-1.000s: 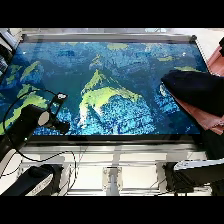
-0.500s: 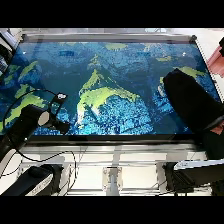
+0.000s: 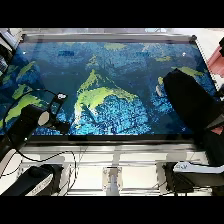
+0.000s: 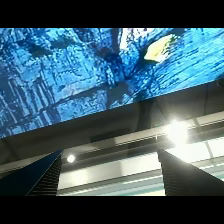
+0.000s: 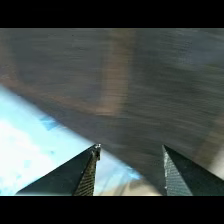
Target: Fold the clothes and pants, and hang the long-sleeved shirts on hangers.
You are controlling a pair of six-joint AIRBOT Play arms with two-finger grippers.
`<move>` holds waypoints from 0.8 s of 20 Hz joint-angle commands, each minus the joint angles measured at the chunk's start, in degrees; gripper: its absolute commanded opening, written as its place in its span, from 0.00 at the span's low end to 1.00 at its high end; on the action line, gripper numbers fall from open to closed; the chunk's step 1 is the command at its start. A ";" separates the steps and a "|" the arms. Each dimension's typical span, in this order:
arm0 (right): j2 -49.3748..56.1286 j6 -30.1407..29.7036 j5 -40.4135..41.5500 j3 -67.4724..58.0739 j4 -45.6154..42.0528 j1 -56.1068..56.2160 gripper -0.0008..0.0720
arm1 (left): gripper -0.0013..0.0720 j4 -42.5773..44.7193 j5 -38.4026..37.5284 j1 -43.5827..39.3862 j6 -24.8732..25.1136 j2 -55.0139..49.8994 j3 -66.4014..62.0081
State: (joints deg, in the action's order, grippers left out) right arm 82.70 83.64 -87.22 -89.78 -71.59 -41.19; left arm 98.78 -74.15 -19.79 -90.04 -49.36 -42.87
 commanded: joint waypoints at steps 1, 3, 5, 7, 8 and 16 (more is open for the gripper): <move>-5.14 -3.45 1.79 0.04 5.68 11.06 0.62 | 0.94 0.00 -0.02 0.02 0.02 0.00 0.02; -6.49 -6.64 1.66 0.09 5.70 20.90 0.37 | 0.94 0.00 -0.02 0.02 0.02 0.00 0.02; -6.67 -9.20 1.77 0.09 5.09 31.30 0.08 | 0.94 0.00 -0.02 0.02 0.02 0.00 0.02; -6.47 -9.55 3.52 0.17 2.16 41.33 0.04 | 0.94 0.02 0.00 0.02 0.02 0.00 0.02; -6.43 -9.35 5.20 0.70 0.74 46.07 0.04 | 0.94 0.00 0.00 0.02 0.02 0.00 0.02; -6.21 1.31 17.88 18.82 -7.32 67.60 0.04 | 0.94 0.02 0.00 0.02 0.02 0.00 0.02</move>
State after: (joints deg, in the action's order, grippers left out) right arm 76.47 80.38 -74.22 -77.87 -75.81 20.36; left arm 98.78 -74.17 -19.79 -90.04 -49.36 -42.87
